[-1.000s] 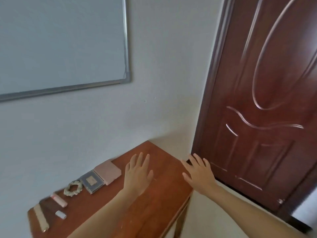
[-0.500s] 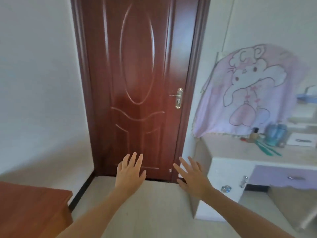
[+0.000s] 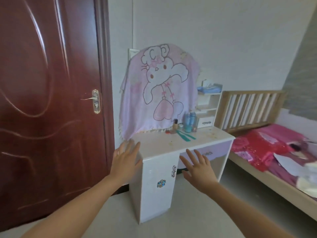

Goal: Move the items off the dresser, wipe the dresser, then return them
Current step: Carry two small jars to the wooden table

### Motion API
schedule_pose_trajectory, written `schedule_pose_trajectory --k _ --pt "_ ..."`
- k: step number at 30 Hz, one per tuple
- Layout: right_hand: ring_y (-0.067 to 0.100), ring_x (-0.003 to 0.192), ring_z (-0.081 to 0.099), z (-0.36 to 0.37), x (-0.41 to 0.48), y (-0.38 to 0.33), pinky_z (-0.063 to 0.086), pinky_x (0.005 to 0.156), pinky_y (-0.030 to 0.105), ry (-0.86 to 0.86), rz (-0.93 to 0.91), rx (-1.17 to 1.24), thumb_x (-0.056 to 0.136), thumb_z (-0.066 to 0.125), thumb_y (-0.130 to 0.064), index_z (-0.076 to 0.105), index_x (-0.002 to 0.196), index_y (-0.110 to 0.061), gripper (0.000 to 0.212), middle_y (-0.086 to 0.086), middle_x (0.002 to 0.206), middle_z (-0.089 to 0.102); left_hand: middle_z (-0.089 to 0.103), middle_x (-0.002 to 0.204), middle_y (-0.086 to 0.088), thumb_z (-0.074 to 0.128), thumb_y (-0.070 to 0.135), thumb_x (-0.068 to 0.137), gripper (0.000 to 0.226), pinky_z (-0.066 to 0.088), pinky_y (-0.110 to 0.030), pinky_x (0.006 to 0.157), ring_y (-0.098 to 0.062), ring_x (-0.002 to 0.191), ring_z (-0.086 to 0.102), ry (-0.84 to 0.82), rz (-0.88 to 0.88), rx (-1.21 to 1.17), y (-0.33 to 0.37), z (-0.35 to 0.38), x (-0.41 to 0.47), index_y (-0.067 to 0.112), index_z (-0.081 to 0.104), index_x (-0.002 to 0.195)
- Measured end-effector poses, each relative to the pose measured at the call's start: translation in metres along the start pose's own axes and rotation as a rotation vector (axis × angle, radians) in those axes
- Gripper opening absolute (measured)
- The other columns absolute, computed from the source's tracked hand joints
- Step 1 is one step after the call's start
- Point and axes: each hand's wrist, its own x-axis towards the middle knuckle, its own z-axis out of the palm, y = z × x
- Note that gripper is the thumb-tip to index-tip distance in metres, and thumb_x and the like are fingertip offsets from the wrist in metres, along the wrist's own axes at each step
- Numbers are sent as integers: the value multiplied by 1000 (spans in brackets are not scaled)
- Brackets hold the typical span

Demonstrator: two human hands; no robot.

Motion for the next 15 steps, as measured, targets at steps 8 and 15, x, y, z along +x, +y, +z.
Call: schedule_pose_trajectory --k 8,15 --pt "32 100 66 23 68 31 55 73 45 -38 118 -149 50 84 -50 68 107 -25 64 11 114 67 13 156 -3 34 40 96 59 19 -41 112 -27 142 9 1 23 -134 -31 48 92 19 14 148" --pt "27 92 69 49 115 23 57 68 42 -192 140 -168 40 84 -54 72 99 -28 66 7 104 71 28 151 -5 44 36 93 59 30 -43 108 -31 140 19 -92 44 -241 -55 107 159 16 26 145"
